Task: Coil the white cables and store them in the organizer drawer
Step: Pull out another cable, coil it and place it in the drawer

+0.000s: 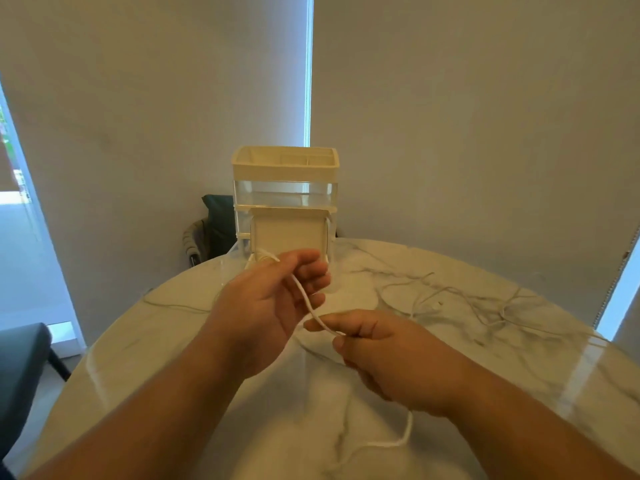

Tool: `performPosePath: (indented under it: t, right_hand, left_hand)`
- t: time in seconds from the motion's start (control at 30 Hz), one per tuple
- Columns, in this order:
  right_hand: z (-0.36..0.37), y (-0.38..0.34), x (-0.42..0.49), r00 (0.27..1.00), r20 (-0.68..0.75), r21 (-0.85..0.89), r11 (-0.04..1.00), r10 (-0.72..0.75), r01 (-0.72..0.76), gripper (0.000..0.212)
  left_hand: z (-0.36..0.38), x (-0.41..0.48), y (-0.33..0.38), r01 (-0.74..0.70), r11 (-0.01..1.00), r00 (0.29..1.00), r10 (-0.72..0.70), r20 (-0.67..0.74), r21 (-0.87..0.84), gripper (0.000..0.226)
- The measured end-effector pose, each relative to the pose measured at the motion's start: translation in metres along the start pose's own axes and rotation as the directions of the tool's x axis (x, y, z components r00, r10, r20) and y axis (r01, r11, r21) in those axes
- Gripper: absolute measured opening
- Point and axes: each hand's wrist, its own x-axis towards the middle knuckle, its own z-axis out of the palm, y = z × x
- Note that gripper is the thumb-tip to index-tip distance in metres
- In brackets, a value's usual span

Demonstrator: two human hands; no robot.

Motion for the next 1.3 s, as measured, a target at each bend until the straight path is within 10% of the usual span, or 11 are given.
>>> performPosePath:
  t: [0.13, 0.27, 0.37, 0.47, 0.57, 0.67, 0.87, 1.0, 1.07, 1.13, 1.3]
  right_hand:
    - [-0.042, 0.015, -0.003, 0.974, 0.049, -0.248, 0.948, 0.219, -0.201, 0.01]
    - [-0.066, 0.019, -0.01, 0.93, 0.031, -0.522, 0.8, 0.366, -0.297, 0.024]
    - [-0.068, 0.013, -0.016, 0.901, 0.175, -0.302, 0.892, 0.397, -0.335, 0.032]
    - [-0.064, 0.019, -0.005, 0.914, -0.14, 0.24, 0.908, 0.382, -0.343, 0.037]
    - [-0.05, 0.011, 0.007, 0.888, -0.249, 0.659, 0.739, 0.386, -0.137, 0.031]
    - [-0.039, 0.003, 0.009, 0.918, -0.249, 0.777, 0.63, 0.309, -0.001, 0.03]
    - [-0.037, 0.009, 0.011, 0.959, -0.188, 0.804, 0.595, 0.213, 0.026, 0.051]
    - [-0.059, 0.025, 0.0, 0.96, 0.137, 0.313, 0.909, 0.244, -0.276, 0.083]
    - [-0.061, 0.027, -0.006, 0.858, 0.391, -0.168, 0.942, 0.334, -0.29, 0.059]
    - [-0.053, 0.024, -0.007, 0.738, 0.576, -0.285, 0.932, 0.352, -0.222, 0.021]
    - [-0.046, 0.03, 0.002, 0.921, 0.154, -0.127, 0.932, 0.357, -0.34, 0.021]
  left_hand:
    - [-0.02, 0.01, 0.018, -0.102, 0.935, 0.991, 0.064, -0.122, -0.34, 0.013]
    - [-0.035, 0.018, 0.025, -0.231, 0.923, 0.962, 0.17, -0.212, -0.307, 0.02]
    - [-0.034, 0.014, 0.027, -0.34, 0.934, 0.925, 0.312, -0.216, -0.108, 0.027]
    - [-0.024, -0.001, 0.03, -0.377, 0.913, 0.924, 0.382, 0.002, 0.158, 0.029]
    - [-0.004, -0.016, 0.017, -0.272, 0.721, 0.946, 0.078, 0.315, 0.638, 0.012]
    - [0.012, -0.018, -0.006, -0.256, 0.353, 0.938, -0.133, 0.319, 0.9, 0.024]
    - [0.017, -0.015, -0.02, -0.252, 0.324, 0.919, -0.215, 0.331, 0.912, 0.02]
    - [0.006, -0.005, -0.016, -0.195, 0.334, 0.979, 0.009, 0.204, 0.922, 0.02]
    - [0.0, 0.0, -0.013, -0.171, 0.398, 0.982, 0.143, 0.123, 0.901, 0.023]
    - [-0.003, 0.002, -0.012, -0.156, 0.402, 0.974, 0.213, 0.073, 0.902, 0.027]
    - [-0.003, -0.005, -0.007, -0.301, 0.568, 0.938, 0.319, 0.132, 0.766, 0.021]
